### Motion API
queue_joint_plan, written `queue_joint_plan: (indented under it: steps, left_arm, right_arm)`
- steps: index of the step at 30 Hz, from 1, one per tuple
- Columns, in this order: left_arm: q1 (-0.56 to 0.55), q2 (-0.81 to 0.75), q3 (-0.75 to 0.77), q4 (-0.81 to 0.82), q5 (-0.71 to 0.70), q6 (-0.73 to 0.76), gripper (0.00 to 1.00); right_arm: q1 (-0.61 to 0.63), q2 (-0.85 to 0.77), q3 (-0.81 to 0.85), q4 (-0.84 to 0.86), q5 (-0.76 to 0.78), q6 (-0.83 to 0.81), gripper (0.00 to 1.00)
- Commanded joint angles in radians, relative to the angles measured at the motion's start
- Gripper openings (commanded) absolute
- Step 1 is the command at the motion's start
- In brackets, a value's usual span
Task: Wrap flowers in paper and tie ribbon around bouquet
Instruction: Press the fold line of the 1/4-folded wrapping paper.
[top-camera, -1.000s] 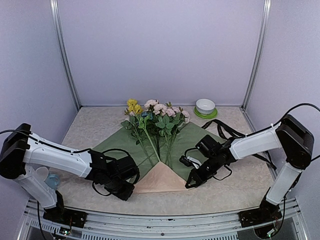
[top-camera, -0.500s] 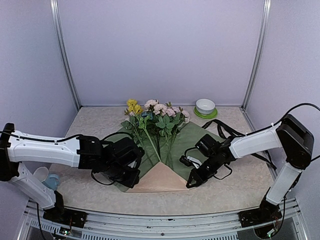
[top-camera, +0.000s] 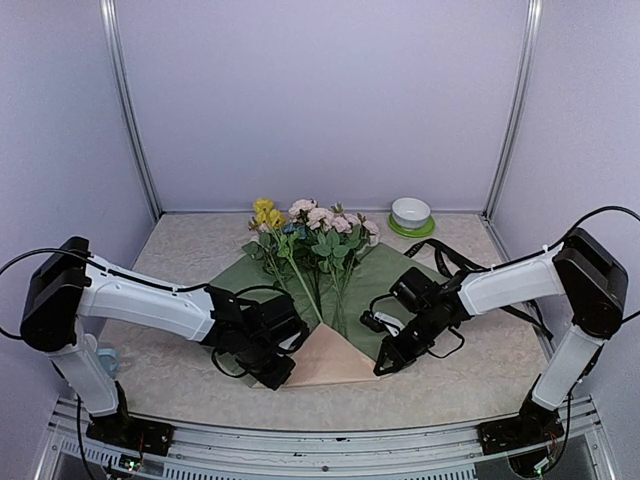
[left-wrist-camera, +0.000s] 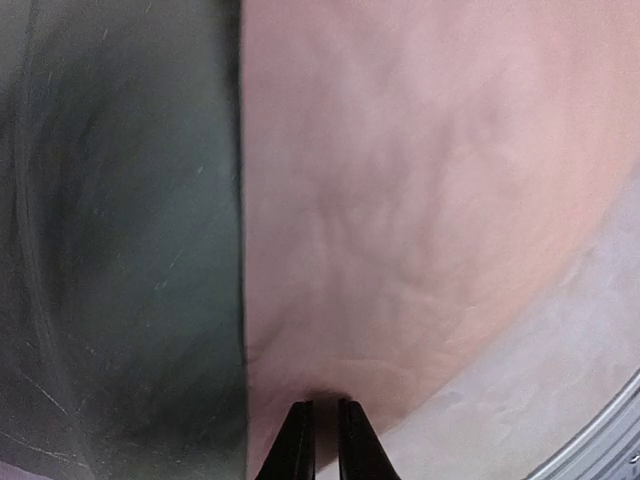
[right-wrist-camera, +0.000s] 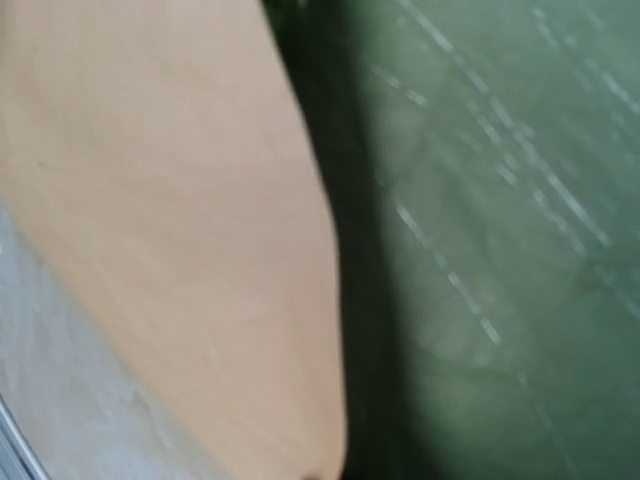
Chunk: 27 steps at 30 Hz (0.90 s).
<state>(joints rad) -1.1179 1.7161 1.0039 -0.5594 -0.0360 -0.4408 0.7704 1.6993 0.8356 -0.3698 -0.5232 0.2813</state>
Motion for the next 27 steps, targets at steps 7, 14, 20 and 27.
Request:
queue_joint_plan:
  steps: [7, 14, 20, 27]
  left_arm:
    - [0.009, 0.019, -0.142, 0.095, 0.102, 0.02, 0.1]
    - [0.0, -0.001, -0.175, 0.134, 0.124, 0.022, 0.1]
    - [0.006, -0.005, -0.197, 0.159, 0.129, 0.025, 0.1]
    - [0.019, -0.018, -0.212, 0.175, 0.14, 0.033, 0.1]
  right_arm:
    - [0.004, -0.094, 0.115, -0.304, 0.355, 0.032, 0.31]
    - [0.076, -0.203, 0.307, -0.485, 0.693, 0.157, 0.25]
    - [0.228, -0.11, 0.146, 0.186, 0.093, 0.234, 0.08]
    - [0.231, 0.097, 0.118, 0.381, 0.022, 0.342, 0.0]
